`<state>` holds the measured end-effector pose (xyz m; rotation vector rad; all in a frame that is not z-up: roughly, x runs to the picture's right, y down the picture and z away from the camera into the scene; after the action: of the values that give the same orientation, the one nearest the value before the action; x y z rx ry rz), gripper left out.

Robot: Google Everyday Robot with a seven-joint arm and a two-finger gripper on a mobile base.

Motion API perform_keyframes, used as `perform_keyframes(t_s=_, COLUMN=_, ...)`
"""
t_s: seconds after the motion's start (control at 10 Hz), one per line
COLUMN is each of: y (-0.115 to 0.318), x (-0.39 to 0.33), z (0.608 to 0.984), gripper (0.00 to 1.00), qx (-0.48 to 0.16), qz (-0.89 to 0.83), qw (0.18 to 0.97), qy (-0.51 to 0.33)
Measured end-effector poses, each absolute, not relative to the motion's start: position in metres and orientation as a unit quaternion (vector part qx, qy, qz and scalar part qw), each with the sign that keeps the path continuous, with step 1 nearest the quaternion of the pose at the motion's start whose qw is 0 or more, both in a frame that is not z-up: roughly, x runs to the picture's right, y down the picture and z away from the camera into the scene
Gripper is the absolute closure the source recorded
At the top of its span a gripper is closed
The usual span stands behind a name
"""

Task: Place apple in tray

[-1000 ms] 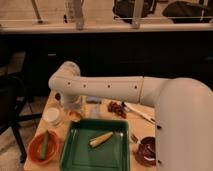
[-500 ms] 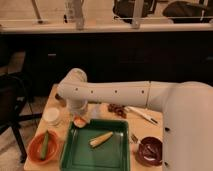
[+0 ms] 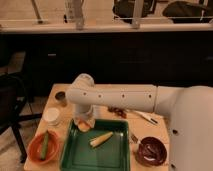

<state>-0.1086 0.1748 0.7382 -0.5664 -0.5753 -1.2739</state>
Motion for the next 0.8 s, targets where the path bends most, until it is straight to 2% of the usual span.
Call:
perform_keyframes(t_s=0.4, y=0.195, x=-0.096, z=0.754, gripper=0.98, qx=-0.264, qz=-0.562, qw=0.732, qy=-0.280)
perform_keyframes(t_s=0.8, y=0.196, x=-0.095, z=0.756, gripper=0.97, qx=-0.264, qz=-0.562, qw=0.731, qy=-0.283)
